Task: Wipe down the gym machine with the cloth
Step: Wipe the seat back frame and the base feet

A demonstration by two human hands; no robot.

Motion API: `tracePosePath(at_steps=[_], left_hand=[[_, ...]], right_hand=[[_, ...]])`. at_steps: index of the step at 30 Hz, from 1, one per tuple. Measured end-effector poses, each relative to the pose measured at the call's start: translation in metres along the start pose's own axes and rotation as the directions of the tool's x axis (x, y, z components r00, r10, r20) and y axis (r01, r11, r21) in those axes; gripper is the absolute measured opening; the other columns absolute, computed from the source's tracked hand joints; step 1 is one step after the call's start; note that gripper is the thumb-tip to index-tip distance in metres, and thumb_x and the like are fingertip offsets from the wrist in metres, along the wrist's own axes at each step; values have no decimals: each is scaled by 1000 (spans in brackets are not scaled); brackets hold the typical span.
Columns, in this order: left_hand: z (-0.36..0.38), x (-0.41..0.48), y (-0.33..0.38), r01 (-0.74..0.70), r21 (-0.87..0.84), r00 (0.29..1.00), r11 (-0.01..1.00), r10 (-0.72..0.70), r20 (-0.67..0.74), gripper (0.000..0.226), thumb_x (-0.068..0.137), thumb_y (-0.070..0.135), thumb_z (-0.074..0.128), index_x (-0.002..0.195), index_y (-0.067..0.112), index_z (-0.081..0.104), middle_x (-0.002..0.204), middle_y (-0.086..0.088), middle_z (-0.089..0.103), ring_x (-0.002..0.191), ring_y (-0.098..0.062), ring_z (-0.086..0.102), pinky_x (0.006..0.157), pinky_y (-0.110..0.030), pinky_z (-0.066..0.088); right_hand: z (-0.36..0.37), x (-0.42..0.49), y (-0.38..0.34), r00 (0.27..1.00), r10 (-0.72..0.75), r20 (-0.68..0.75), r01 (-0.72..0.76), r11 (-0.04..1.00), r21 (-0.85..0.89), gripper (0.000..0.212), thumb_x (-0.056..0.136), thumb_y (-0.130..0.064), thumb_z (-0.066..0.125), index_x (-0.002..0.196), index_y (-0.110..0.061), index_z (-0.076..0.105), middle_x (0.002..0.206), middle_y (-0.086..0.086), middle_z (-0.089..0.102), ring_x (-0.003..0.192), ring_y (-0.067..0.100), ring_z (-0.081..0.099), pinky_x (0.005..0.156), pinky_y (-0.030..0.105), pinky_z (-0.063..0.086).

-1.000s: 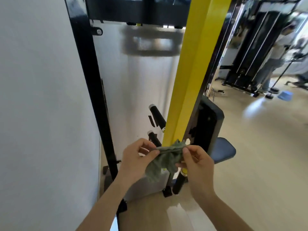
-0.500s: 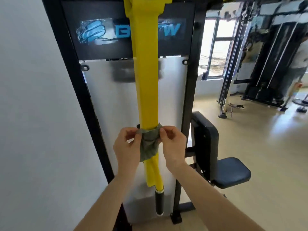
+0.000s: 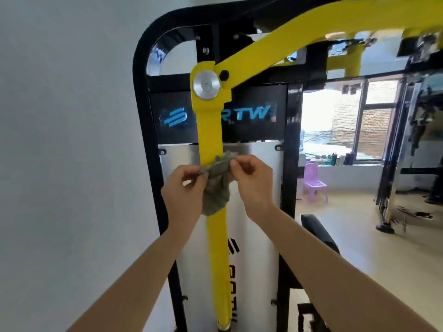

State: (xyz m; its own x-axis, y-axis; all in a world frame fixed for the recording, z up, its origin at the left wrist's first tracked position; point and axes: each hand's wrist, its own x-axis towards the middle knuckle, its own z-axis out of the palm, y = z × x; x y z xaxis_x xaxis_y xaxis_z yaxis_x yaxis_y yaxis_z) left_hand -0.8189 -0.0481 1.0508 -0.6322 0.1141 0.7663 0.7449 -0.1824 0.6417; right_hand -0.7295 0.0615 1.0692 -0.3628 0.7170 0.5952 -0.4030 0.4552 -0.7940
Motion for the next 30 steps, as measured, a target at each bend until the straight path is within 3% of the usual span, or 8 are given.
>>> tracePosePath(at_steps=[5, 11, 13, 16, 21, 24, 26, 30], left_hand=[[15, -10, 52, -144, -33, 988, 989, 146, 58, 12, 89, 11, 76, 95, 20, 69, 88, 19, 68, 84, 1, 66, 76, -13, 54], [70, -64, 60, -87, 101, 937, 991, 47, 346, 12, 86, 25, 80, 98, 21, 77, 87, 7, 71, 78, -8, 65, 71, -30, 58], [90, -80, 55, -46, 146, 887, 988, -27, 461, 12, 85, 29, 81, 92, 21, 79, 83, 6, 71, 72, -8, 64, 66, -22, 56], [117, -94, 43, 9, 179, 798, 984, -115, 592, 6, 83, 30, 82, 86, 29, 77, 77, 13, 70, 71, -6, 65, 59, -12, 50], [166, -91, 19, 85, 194, 701, 977, -197, 685, 5, 83, 31, 82, 84, 33, 78, 69, 21, 69, 63, -1, 65, 66, -27, 60], [192, -74, 10, 236, 128, 717, 963, -262, 646, 5, 87, 23, 80, 88, 19, 79, 76, 5, 72, 54, -7, 64, 57, -24, 55], [208, -56, 7, 335, 39, 769, 941, -298, 566, 10, 88, 18, 79, 95, 12, 79, 81, -2, 73, 53, -13, 65, 56, -23, 56], [246, -10, 6, 333, -162, 900, 929, -262, 347, 3, 87, 15, 79, 89, 16, 79, 79, -1, 72, 66, -21, 72, 63, -31, 62]], right_hand=[[-57, -2, -30, 993, -122, -3, 121, 981, 149, 10, 96, 0, 63, 102, 0, 71, 96, 10, 75, 92, 26, 73, 83, 36, 62], [-157, -32, -8, 997, -71, 39, 70, 997, 29, 20, 86, 5, 73, 100, -9, 73, 93, 0, 76, 91, 15, 71, 83, 23, 55], [-189, -36, 8, 1000, -24, 15, 25, 999, -28, 22, 83, 7, 74, 95, -13, 75, 89, -3, 77, 86, 14, 71, 80, 21, 55], [-227, -32, 40, 995, 50, -91, -60, 992, -115, 26, 82, 8, 74, 84, -19, 76, 82, -1, 77, 81, 19, 72, 78, 31, 56], [-255, 0, 90, 971, 178, -159, -208, 957, -199, 20, 78, -4, 76, 77, -24, 75, 79, 4, 74, 80, 33, 70, 84, 56, 58], [-252, 36, 108, 960, 223, -171, -251, 954, -165, 10, 75, -11, 76, 78, -20, 74, 78, 9, 74, 80, 38, 70, 82, 61, 57], [-244, 64, 111, 954, 241, -176, -261, 960, -99, 9, 80, 1, 75, 81, -7, 70, 79, 18, 72, 76, 42, 68, 78, 66, 56], [-215, 131, 100, 950, 218, -222, -234, 971, -47, 18, 81, 12, 68, 79, -1, 55, 75, 17, 57, 66, 32, 59, 73, 65, 57]])
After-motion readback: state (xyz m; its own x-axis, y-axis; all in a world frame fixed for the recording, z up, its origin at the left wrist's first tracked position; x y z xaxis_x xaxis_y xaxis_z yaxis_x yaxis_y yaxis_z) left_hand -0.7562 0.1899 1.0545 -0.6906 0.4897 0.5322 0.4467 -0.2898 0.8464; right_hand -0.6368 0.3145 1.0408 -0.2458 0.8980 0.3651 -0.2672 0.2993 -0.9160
